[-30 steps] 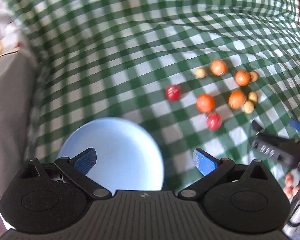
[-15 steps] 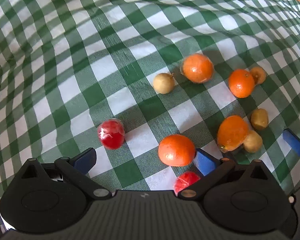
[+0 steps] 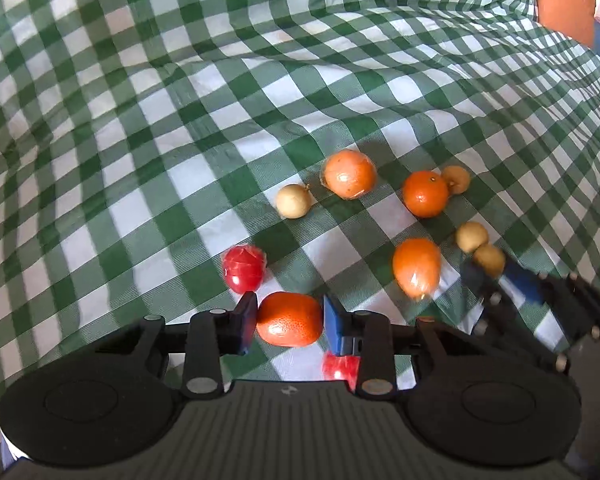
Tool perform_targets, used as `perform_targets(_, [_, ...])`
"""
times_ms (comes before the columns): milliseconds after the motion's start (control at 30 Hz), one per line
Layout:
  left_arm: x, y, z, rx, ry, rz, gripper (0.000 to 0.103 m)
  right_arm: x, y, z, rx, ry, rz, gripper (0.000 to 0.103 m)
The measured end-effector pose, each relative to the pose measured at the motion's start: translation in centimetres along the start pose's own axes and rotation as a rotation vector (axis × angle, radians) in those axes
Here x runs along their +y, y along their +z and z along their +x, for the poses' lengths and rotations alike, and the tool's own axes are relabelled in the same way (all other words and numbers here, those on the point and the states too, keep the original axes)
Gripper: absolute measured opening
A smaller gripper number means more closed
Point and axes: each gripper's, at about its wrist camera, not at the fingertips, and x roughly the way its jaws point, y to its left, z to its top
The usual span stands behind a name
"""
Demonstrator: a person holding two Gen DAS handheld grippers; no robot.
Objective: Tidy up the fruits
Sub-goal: 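Grasp an orange mandarin with the left tool while the right tool grasps a tan fruit, then carry both fruits over the blue plate and open both tools to drop them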
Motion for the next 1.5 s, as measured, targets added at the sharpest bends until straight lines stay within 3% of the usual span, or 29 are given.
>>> perform_targets(233, [1.9,-2.8,-7.9,-0.041,0.046,-0.065,0.039,-2.1,0.7,-1.0,-0.031,-0.057,0.051,0.026])
perform_targets(400, [4.3,-6.1,-13.4,-0.053,0.068,-0.137,0.039,-2.1,1.8,-6.0,-0.057,-0.019,0.056,0.026])
perform_targets(600, [7.2,-12.4,-19.8,-0.062,0.135,-0.209,0.039,0.0,1.6,-15.6,-0.066,0.174,0.013,0.026])
perform_targets(867, [10.6,-22.3,-26.0,-0.067,0.247,-0.318,0.039,7.1,-0.1,-26.7,-0.025,0.447,-0.111,0.026])
perform_targets(1100, [11.5,-27.1,-29.1,-0.106,0.226,-0.379,0.039,12.1,-1.2,-31.6,-0.069,0.510,-0.282,0.026])
perform_targets(1500, [12.1,-27.5,-29.0,-0.138,0.189,-0.388,0.039,13.8,-1.2,-32.5,-0.068,0.467,-0.352,0.026])
